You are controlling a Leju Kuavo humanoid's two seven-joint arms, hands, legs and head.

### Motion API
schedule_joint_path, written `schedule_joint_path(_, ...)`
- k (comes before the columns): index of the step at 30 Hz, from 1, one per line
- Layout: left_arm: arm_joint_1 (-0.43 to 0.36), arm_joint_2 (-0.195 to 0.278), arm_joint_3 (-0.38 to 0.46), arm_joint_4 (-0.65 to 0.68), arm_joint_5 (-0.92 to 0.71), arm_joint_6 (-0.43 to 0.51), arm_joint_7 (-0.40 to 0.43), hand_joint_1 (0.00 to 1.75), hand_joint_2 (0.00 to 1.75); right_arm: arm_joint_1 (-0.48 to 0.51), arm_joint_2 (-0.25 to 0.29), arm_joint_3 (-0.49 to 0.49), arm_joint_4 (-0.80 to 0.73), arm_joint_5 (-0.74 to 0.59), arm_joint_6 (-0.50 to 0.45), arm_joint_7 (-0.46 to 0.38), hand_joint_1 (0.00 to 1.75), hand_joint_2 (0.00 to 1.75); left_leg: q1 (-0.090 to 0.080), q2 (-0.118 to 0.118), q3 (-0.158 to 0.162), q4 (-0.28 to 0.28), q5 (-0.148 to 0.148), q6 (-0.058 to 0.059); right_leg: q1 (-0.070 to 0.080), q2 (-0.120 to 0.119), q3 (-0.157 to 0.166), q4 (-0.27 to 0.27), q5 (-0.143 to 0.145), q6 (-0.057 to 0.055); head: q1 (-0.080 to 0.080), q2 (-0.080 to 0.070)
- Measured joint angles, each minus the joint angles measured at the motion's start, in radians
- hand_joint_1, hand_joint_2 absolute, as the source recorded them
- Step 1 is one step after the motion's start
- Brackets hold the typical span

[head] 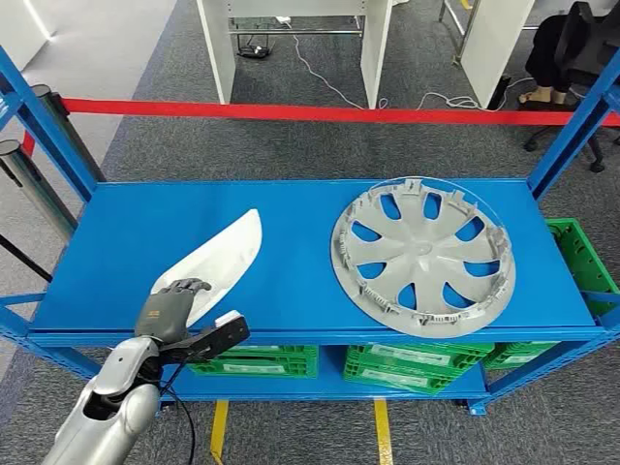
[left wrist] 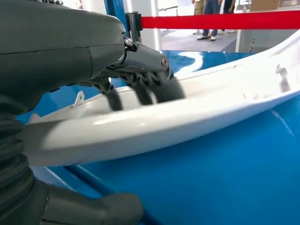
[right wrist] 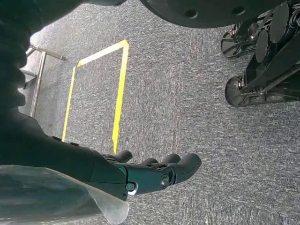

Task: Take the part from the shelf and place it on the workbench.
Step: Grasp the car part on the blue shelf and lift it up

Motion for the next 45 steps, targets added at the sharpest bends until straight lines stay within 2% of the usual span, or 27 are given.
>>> schedule_joint_path(17,-0.018,0.001,0.005,0.011,-0.015,0.003,0.012,1.75,1.75,0.000,0.000,0.000,0.000,0.001,-0.003,0.000,0.00,1.75,0.000,0.000,-0.006,0.000,0.005,-0.001,0.000,0.001,-0.006,0.001,0.006,0.000,0.000,0.000)
schedule_joint_path(37,-0.017,-0.002,0.019,0.011,0.041,0.022,-0.051,1.75,1.75,0.003,0.000,0.000,0.000,0.007,-0.008,-0.005,0.00,1.75,0.000,0.000,-0.007,0.000,0.005,-0.001,0.000,0.001,-0.008,0.001,0.006,0.000,0.000,0.000)
schedule_joint_path(45,0.000,0.000,0.027,-0.025,0.124,0.049,-0.110,1.75,1.75,0.010,0.000,-0.001,0.000,0.007,-0.012,-0.010,0.00,1.75,0.000,0.000,-0.008,0.000,0.005,-0.001,-0.001,0.001,-0.008,0.001,0.006,0.000,0.000,0.000)
